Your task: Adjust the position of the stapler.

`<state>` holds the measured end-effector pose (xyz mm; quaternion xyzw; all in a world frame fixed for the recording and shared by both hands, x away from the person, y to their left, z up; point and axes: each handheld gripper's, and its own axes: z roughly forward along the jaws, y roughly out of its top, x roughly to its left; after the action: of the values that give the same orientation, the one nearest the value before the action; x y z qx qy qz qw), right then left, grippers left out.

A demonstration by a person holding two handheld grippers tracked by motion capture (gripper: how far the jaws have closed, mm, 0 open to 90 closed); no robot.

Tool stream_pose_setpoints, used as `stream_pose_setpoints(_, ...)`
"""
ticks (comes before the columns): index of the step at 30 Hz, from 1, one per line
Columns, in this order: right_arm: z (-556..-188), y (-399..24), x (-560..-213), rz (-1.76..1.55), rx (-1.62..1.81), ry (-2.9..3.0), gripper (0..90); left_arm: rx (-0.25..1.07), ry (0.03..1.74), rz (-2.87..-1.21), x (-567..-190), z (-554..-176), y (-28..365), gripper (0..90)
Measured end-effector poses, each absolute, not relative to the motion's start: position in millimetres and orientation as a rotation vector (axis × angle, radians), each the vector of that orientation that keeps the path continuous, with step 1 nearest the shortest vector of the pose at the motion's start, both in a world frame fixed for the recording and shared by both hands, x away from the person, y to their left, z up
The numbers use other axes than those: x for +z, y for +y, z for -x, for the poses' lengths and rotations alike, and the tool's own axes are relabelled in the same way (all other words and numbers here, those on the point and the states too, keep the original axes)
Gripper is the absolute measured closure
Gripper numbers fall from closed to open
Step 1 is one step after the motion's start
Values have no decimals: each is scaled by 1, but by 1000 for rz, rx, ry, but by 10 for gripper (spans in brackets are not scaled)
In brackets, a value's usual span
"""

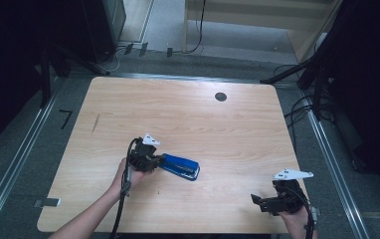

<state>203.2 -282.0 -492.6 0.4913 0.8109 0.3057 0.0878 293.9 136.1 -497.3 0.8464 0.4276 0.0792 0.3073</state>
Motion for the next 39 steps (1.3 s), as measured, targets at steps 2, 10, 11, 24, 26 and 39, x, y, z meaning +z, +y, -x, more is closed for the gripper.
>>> stream_pose_setpoints(2, -203, -281, -493, -1459, 908, 2418, 50, 205, 1125, -2244, -497, -293, 134, 900)
stream_pose_setpoints(10, -203, -277, -493, -1455, 920, 2429, 51, 206, 1108, -2245, -498, -289, 123, 900)
stream_pose_setpoints(11, -203, -277, -493, -1455, 920, 2429, 51, 206, 1108, -2245, -498, -289, 123, 900)
stream_pose_setpoints(24, -204, -261, -492, -1422, 937, 2467, 52, 198, 1081, -2245, -500, -282, 105, 900)
stream_pose_setpoints(26, -205, -260, -492, -1424, 940, 2468, 53, 196, 1082, -2245, -500, -281, 104, 900)
stream_pose_setpoints(39, -209, -243, -491, -1391, 957, 2492, 56, 170, 1040, -2253, -501, -276, 91, 900)
